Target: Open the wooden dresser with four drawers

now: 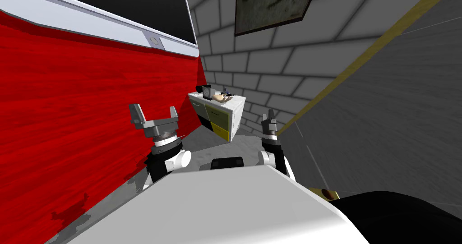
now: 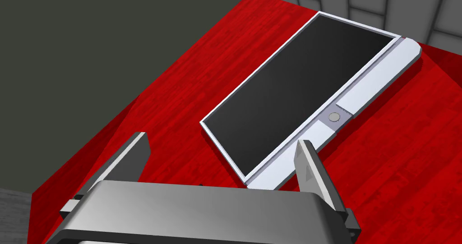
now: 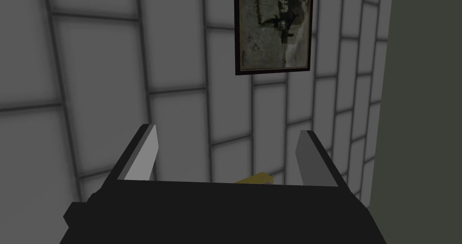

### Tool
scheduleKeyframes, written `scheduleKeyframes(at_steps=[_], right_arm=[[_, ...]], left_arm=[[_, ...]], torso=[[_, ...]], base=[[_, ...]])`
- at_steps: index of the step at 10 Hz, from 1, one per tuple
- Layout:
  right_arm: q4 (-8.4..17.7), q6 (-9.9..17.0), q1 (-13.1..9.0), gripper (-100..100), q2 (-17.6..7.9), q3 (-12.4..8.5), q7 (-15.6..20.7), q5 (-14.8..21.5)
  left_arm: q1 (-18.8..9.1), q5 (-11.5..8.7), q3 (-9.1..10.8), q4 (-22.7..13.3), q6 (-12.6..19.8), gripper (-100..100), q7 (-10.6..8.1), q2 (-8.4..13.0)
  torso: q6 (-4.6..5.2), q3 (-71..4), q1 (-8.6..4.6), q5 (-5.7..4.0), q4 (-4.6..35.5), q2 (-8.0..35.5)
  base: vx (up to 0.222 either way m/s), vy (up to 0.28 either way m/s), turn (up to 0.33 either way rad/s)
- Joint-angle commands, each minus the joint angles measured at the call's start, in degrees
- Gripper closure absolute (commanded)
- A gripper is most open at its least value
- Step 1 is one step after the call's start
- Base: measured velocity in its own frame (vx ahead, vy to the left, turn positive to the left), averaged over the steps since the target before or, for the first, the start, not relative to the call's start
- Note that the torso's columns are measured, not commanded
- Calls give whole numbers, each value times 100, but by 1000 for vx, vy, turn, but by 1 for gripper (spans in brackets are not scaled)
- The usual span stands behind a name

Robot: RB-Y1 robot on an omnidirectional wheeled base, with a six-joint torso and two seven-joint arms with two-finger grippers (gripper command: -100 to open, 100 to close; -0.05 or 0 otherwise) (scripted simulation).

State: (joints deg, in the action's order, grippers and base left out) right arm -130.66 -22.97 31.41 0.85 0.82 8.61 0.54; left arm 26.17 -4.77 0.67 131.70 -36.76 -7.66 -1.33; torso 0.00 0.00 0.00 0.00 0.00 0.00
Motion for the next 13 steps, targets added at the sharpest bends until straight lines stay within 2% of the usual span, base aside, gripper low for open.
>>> scheduleKeyframes(at_steps=[1,9,10,11,13], right_arm=[[0,0,0,0,0,0,0,0],[-2,-1,0,0,0,0,0,0],[-2,-1,0,0,0,0,0,0],[0,0,0,0,0,0,0,0],[1,0,1,0,0,0,0,0]], left_arm=[[0,0,0,0,0,0,0,0],[0,0,0,2,0,0,0,0],[-28,15,-19,-55,23,-100,5,265],[-55,29,-38,-111,45,-100,9,427],[-130,68,-91,-265,107,-100,22,712]], torso=[[0,-467,0,0,235,232],[0,-7073,0,0,3537,3539],[0,-7919,0,0,3960,3962],[1,-8315,4,1,4148,4152],[0,-8455,4,1,4219,4216]], base=[[0,0,0],[0,0,0],[17,7,-29],[31,16,-43],[33,22,-53]])
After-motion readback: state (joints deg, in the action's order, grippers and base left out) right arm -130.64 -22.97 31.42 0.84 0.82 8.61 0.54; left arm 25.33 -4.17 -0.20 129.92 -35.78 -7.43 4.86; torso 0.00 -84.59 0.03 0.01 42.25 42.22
